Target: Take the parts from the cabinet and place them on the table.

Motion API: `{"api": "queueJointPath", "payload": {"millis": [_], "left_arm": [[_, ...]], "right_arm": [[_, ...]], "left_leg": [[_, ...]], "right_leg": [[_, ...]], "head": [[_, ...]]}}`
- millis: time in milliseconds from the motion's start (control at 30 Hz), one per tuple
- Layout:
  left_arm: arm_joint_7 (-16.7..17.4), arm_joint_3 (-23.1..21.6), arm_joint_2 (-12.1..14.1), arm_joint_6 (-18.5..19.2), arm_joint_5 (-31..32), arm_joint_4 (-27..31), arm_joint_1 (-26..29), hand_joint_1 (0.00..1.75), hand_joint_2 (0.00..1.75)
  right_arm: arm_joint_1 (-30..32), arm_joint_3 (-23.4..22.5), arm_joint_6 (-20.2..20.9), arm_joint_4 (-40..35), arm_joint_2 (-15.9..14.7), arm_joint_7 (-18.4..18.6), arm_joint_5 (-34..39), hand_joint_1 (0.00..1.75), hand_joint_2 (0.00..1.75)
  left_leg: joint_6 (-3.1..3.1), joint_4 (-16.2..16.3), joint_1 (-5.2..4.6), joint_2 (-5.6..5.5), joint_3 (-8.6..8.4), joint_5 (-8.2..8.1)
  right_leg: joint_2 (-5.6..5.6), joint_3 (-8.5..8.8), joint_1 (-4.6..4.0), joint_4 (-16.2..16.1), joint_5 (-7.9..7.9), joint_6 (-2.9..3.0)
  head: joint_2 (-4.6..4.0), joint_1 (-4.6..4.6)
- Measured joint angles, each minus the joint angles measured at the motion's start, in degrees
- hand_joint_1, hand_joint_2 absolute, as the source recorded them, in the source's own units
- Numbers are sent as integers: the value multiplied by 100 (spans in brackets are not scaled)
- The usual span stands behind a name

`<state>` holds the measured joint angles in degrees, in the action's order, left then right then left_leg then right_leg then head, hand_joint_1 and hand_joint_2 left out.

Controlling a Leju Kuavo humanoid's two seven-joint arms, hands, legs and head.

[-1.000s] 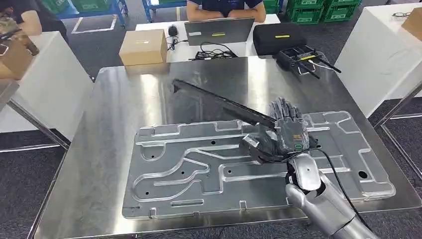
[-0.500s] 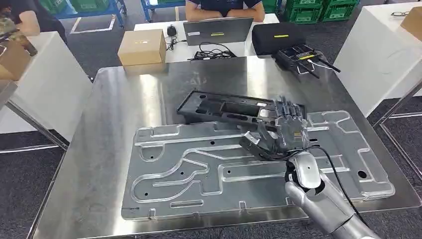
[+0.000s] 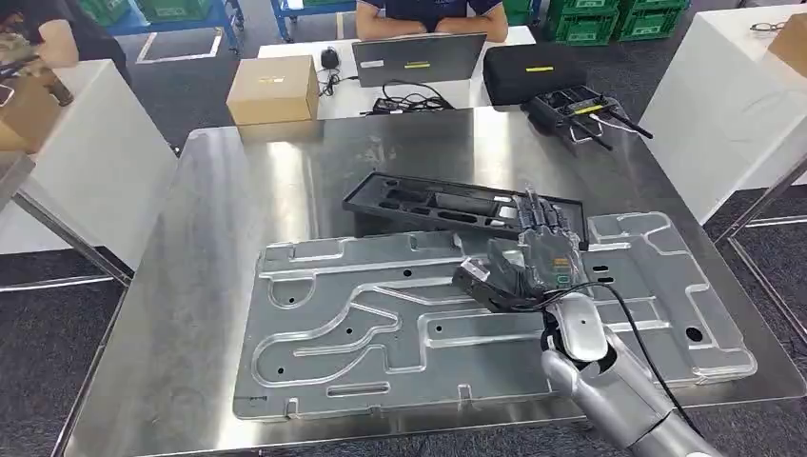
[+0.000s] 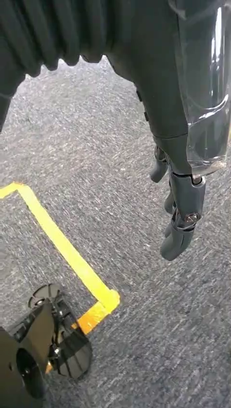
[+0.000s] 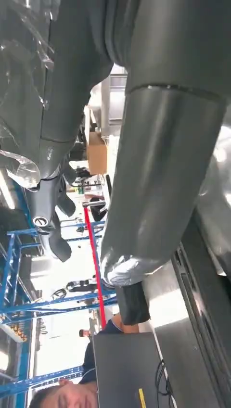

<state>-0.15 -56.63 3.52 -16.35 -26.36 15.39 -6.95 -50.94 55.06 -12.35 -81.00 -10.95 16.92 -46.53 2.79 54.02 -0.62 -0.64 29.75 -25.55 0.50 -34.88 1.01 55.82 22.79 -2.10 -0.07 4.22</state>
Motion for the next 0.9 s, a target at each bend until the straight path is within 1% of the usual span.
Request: {"api": "queueJointPath", "payload": {"millis": [167, 300, 400, 433, 467, 500, 533, 567, 600, 633, 667, 700, 733, 767, 800, 833, 867, 900], "left_arm": [[13, -4, -4, 17, 11, 0, -15, 0, 0], [13, -7, -4, 17, 15, 0, -42, 0, 0], [13, -9, -4, 17, 35, 0, -70, 0, 0], [13, -9, -4, 17, 48, 0, -77, 0, 0], [13, -9, -9, 17, 50, 0, -84, 0, 0], [13, -9, -33, 17, 52, 0, -89, 0, 0], [13, -9, -50, 17, 57, 0, -100, 0, 0], [15, -9, -52, 17, 61, 0, -108, 0, 0], [22, -9, -57, 17, 61, 0, -109, 0, 0], [24, -9, -68, 17, 61, 0, -110, 0, 0], [24, -9, -81, 17, 61, 0, -109, 0, 0], [24, -9, -92, 17, 61, 0, -107, 0, 0], [24, -11, -105, 17, 61, 0, -106, 0, 0], [24, -11, -114, 17, 63, 0, -107, 0, 0], [24, -11, -116, 17, 66, 0, -109, 0, 0], [24, -11, -107, 17, 66, -2, -111, 0, 0], [28, -11, -96, 19, 68, -9, -130, 0, 0], [28, -11, -94, 22, 68, -11, -134, 0, 0]], "right_arm": [[4, 0, 0, -2, 2, 0, -37, 0, 0], [7, 0, 17, -2, 0, 7, -46, 0, 0], [7, 0, 20, -7, 0, 9, -50, 0, 0], [5, 0, 22, -11, 0, 20, -55, 0, 0], [1, 0, 24, -15, 0, 26, -63, 0, 0], [7, -4, 26, -22, -4, 31, -68, 0, 0], [8, -4, 28, -24, -11, 37, -81, 0, 0], [-2, -4, 31, -31, -15, 42, -81, 0, 0], [6, -4, 37, -33, -24, 50, -83, 0, 0], [37, -4, 44, -33, -28, 66, -83, 0, 0], [66, -4, 59, -33, -35, 74, -83, 0, 0], [93, -4, 63, -33, -39, 83, -83, 0, 0], [105, -4, 74, -33, -44, 85, -83, 0, 0], [104, -4, 76, -33, -46, 87, -85, 0, 0], [100, -4, 76, -39, -50, 92, -87, 0, 0], [99, -4, 76, -42, -59, 94, -90, 0, 0], [91, -4, 83, -48, -61, 101, -92, 0, 0], [95, -4, 85, -68, -63, 116, -96, 0, 0]], "left_leg": [[11, 23, -6, 1, 13, -9], [40, 57, -10, 1, 27, -26], [67, 84, -18, 1, 47, -33], [79, 81, -29, 0, 48, -25], [117, 38, -31, 1, 20, 36], [131, -88, 81, 16, -33, 133], [118, -137, 66, 25, -49, 172], [126, -142, 86, 37, -42, 188], [129, -142, 90, 44, -35, 190], [128, -141, 96, 52, -29, 190], [119, -137, 111, 53, -19, 194], [107, -136, 130, 52, -16, 200], [88, -133, 156, 49, -14, 204], [56, -119, 196, 47, -14, 198], [-13, -80, 243, 44, -7, 177], [-83, -33, 235, 47, 18, 148], [-125, 17, 224, 34, 78, 132], [-132, 56, 196, 25, 78, 132]], "right_leg": [[0, 0, 11, -4, -2, -3], [-1, 1, 15, -4, -8, -13], [-1, 1, 22, -7, -26, -42], [-1, 7, 31, -28, -41, -64], [3, 29, 24, -62, -79, -99], [8, 18, 7, -57, -37, -124], [-1, -3, -4, 47, 90, -156], [-2, -129, 2, 371, 339, -190], [-2, -311, 19, 849, 596, -216], [-3, -502, 36, 1345, 808, -242], [-6, -630, 55, 1681, 894, -272], [-11, -622, 79, 1706, 832, -296], [-19, -480, 105, 1466, 663, -331], [-30, -199, 141, 980, 411, -374], [-53, 150, 188, 338, 162, -440], [-55, 348, 207, -45, 229, -525], [58, 315, 150, 61, 123, -373], [58, 261, 190, 70, 152, -321]], "head": [[0, 0], [0, 0], [0, 0], [0, 0], [0, 0], [0, 0], [0, -4], [0, -4], [0, -4], [0, -2], [0, -4], [0, -4], [0, -2], [0, -4], [0, -4], [0, -4], [0, 0], [0, 0]]}}
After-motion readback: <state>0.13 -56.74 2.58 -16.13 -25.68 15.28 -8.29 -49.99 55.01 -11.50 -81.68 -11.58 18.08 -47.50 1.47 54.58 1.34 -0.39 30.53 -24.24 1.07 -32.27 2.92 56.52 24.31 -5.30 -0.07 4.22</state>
